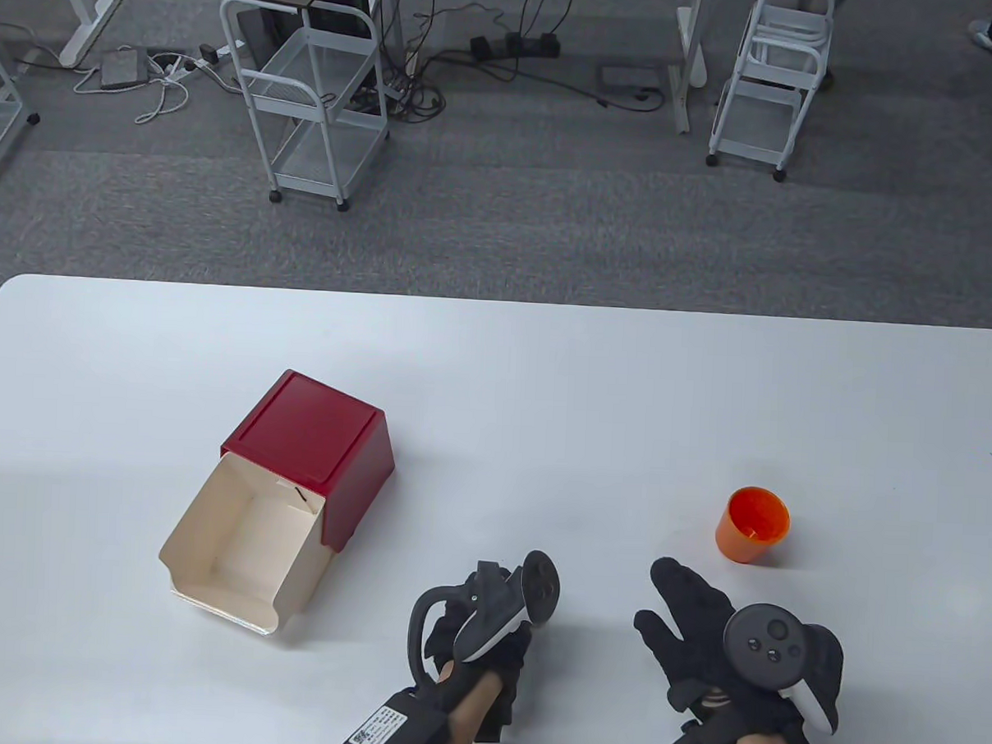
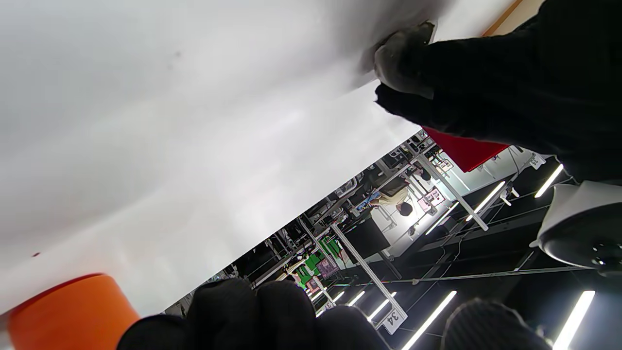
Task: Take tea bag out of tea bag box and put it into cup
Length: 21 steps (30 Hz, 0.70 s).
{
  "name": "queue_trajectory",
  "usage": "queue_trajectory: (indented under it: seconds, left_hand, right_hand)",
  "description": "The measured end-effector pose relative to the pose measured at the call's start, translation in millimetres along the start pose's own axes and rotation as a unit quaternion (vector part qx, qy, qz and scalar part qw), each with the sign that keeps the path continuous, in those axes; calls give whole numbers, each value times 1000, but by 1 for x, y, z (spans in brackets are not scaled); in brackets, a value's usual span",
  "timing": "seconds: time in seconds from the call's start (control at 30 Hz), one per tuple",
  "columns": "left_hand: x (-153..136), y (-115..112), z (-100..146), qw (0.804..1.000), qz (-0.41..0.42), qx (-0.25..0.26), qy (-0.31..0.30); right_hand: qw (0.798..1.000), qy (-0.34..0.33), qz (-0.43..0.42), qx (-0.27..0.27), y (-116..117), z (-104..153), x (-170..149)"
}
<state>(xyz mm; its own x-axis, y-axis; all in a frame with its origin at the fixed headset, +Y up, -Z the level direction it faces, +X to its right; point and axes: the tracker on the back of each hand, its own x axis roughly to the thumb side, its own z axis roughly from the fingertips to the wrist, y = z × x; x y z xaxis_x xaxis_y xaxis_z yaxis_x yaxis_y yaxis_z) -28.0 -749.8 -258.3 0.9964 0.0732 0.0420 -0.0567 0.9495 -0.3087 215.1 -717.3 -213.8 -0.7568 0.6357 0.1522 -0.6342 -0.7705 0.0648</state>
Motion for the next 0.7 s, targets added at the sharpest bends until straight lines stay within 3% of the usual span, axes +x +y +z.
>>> queue_trajectory:
  seconds: [0.23, 0.43, 0.53, 0.7]
  left_hand:
    - [-5, 3, 2, 999, 29, -12, -24]
    - [-17, 20, 13, 995, 79, 15, -52]
    - [-26, 34, 24, 988, 130, 47, -75]
    - [-47, 56, 45, 958, 242, 110, -110]
  right_hand:
    - [1000, 1, -1, 0, 0, 0, 0]
    - [1000, 0, -3, -3, 0, 0, 0]
    - [1000, 0, -5, -5, -1, 1, 0]
    - [1000, 1, -9, -8, -2, 1, -1]
